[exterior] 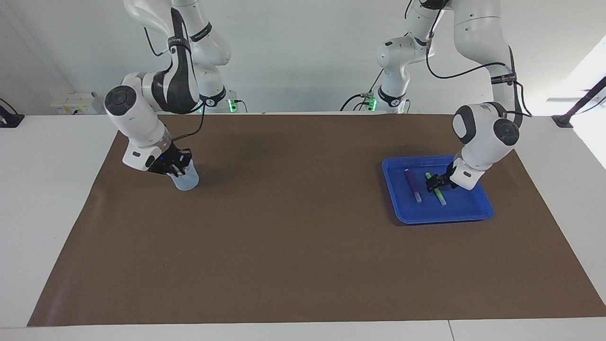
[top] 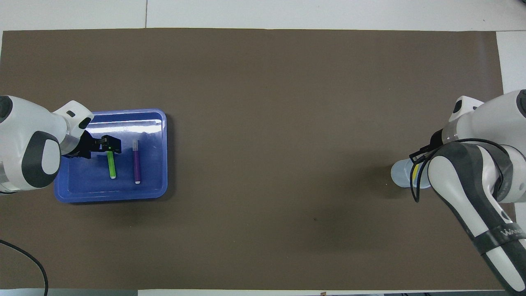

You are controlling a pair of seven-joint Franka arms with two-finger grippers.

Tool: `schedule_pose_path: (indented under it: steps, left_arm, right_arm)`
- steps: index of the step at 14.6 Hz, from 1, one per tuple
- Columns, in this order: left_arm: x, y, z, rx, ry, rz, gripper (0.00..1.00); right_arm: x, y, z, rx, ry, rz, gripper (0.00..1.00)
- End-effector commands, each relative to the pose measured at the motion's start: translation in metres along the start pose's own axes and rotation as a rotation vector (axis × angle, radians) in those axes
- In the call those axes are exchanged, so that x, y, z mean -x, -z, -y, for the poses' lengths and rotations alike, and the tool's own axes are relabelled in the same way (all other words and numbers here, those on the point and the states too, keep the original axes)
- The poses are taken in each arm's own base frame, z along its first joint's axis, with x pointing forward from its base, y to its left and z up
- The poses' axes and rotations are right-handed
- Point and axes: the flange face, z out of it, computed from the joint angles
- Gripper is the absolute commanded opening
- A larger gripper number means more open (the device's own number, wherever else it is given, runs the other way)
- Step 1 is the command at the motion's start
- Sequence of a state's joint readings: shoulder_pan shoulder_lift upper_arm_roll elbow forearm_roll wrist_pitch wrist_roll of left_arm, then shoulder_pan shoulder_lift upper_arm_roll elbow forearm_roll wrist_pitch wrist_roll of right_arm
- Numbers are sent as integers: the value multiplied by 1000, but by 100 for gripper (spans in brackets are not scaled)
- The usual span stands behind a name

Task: Right arm passes pens to left for tray arrangement

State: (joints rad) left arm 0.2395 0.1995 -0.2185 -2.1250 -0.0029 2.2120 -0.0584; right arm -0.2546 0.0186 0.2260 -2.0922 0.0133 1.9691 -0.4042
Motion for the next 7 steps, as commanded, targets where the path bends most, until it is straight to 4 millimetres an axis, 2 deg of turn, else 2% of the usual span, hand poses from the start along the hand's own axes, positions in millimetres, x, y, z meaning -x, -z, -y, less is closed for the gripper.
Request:
schedule_pose_path:
  steps: [1,3,4,5,6,7]
  left_arm:
    - [-4,0,2,-13,-7,-6,100]
    - [-5,5,-3,-8,-7,11,100]
    - [-7,16,-7,-7,-7,27,100]
    - [-10,29,-10,-10,1,51,100]
    - [-12,42,-13,-4,34,73,100]
    - [-12,57,-21,18,76,97,100]
  right_arm:
    - [-6,67,-2,19,0,11,0]
    - [-6,123,5,31,8,-2,0]
    - [-5,147,12,33,10,-25,0]
    - [-12,165,32,39,40,-53,0]
    - [-17,181,47,48,35,-84,0]
    - [-26,193,69,26,-6,-119,0]
